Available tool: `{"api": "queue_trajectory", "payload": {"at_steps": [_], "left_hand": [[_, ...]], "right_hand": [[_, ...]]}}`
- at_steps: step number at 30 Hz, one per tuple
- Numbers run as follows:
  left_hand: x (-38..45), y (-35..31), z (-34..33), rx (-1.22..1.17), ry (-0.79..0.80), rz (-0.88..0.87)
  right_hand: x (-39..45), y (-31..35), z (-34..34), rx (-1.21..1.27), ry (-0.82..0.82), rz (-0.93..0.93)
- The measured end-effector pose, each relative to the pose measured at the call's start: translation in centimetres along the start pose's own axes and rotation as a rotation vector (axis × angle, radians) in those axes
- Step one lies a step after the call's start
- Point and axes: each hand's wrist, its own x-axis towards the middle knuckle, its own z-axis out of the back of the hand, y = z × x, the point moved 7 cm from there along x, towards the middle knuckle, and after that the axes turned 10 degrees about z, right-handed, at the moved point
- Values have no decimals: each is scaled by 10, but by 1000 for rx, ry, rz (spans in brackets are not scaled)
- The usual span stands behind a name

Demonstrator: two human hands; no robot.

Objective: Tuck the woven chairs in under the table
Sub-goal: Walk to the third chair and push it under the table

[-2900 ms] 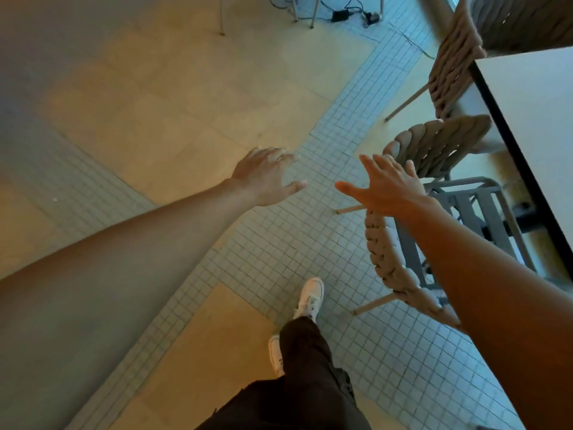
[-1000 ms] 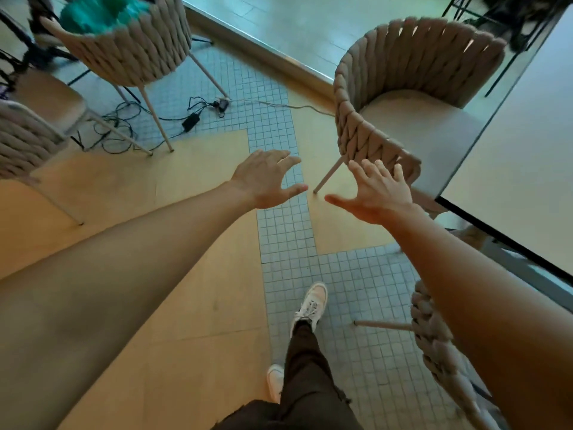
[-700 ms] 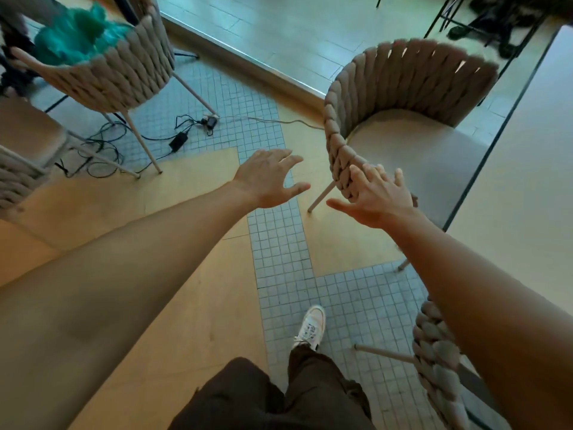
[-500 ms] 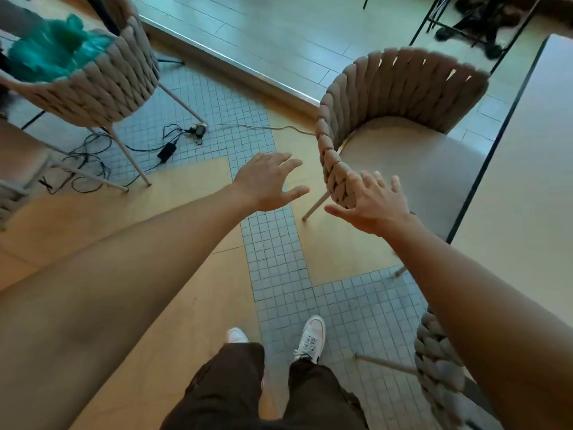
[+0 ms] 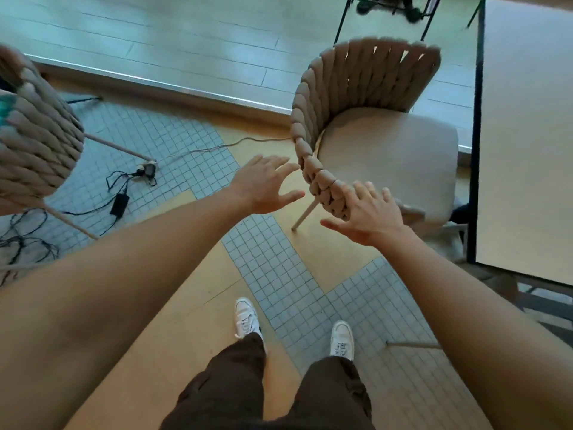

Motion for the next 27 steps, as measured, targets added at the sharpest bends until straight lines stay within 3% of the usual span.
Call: {"api": "queue_trajectory", "payload": {"at_steps": [10, 27], "left_hand": [[46, 36, -6, 140, 45, -277], [189, 2, -13, 259, 104, -659]], "right_hand": [[31, 17, -18, 105, -43, -161], [111, -25, -37, 208, 64, -245]]}}
